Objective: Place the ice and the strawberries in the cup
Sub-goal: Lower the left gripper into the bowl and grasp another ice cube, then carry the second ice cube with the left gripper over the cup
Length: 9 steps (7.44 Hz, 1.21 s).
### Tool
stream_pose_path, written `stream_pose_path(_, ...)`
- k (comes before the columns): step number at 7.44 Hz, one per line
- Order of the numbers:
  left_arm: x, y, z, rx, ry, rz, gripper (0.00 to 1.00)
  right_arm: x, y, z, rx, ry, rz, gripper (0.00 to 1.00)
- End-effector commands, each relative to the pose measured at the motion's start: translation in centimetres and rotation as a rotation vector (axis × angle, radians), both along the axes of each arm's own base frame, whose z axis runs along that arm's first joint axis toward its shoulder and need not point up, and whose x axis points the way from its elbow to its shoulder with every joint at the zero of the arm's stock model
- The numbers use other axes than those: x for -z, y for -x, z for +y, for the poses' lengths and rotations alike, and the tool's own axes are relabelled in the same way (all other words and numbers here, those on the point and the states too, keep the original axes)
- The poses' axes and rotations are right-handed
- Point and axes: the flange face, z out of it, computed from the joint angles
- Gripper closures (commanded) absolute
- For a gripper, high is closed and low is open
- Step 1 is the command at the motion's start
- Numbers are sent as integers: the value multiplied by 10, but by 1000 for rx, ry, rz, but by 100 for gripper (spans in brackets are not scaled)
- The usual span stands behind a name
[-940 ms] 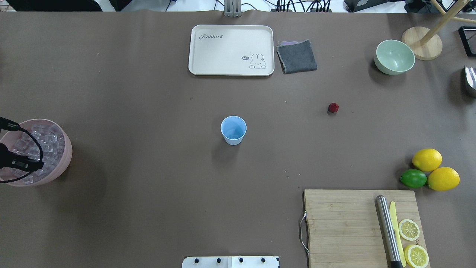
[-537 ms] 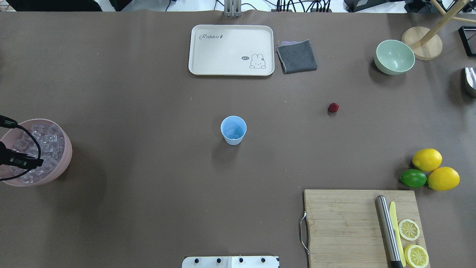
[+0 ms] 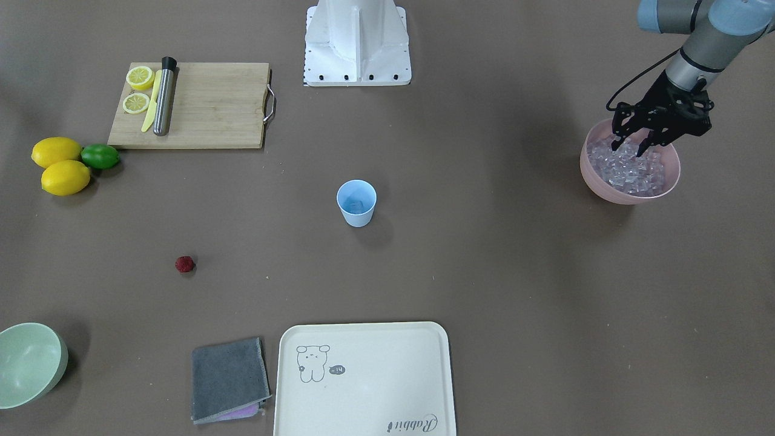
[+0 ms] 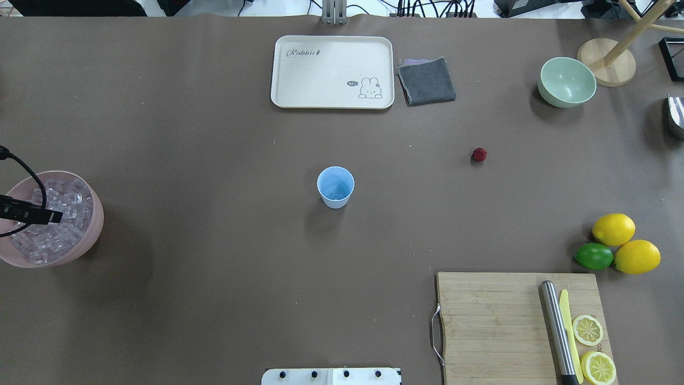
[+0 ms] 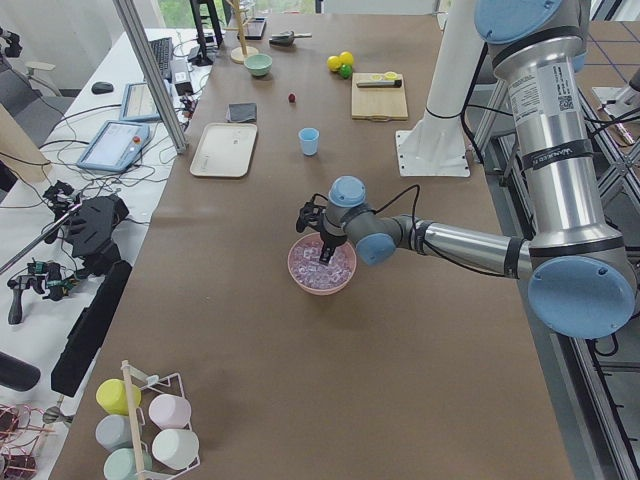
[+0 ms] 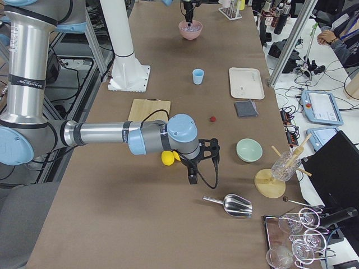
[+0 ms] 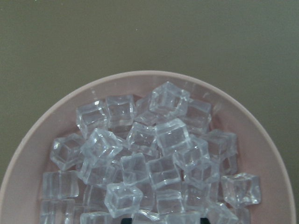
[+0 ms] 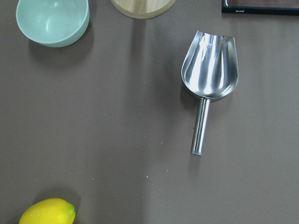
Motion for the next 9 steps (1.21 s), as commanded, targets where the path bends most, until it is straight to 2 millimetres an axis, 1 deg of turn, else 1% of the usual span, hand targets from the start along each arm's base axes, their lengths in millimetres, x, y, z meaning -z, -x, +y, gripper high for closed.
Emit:
stream_pose_path(1, 37, -9, -22, -3, -38, 68, 100, 0, 0, 0, 0, 0, -1, 0)
stream_pose_path(2, 59, -19, -36, 44, 0, 111, 100, 1, 0, 0, -1, -1, -2, 0)
stream_pose_path(4, 113, -47, -65, 105, 52, 209, 100, 1, 0, 0, 1, -3, -3, 0)
stream_pose_path(5, 144, -67, -77, 126, 84, 263, 100, 1, 0, 0, 1, -3, -3, 0)
stream_pose_path(6, 180, -91, -85, 145, 146, 329, 100, 1, 0, 0, 1, -3, -3, 0)
stream_pose_path(7, 210, -108, -94, 164, 186, 376, 100, 1, 0, 0, 1, -3, -3, 0)
stream_pose_path(8, 229, -134, -91, 191, 185, 396, 100, 1, 0, 0, 1, -3, -3, 0)
stream_pose_path(9, 250, -181, -78, 221, 192, 418, 100, 1, 0, 0, 1, -3, -3, 0)
